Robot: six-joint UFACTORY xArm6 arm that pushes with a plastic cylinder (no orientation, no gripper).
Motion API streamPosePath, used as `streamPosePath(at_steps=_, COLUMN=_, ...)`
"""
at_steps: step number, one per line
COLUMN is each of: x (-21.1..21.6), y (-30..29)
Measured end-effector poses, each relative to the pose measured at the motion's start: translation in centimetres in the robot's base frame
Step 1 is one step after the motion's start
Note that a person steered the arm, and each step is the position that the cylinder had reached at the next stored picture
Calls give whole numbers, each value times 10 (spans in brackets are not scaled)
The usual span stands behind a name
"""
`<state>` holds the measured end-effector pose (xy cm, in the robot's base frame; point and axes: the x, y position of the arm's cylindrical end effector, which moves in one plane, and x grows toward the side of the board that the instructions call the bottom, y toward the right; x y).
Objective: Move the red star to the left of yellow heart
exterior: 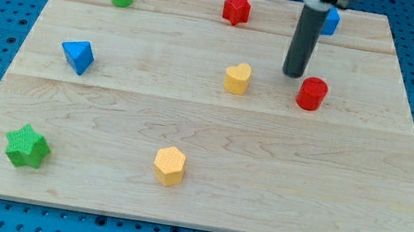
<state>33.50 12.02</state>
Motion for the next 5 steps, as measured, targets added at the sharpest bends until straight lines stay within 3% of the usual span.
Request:
streamPosePath(at_steps=2, x=-117, y=-11)
streamPosePath(at_steps=3, x=-138, y=-65)
streamPosePath(at_steps=5, x=-114, y=-112)
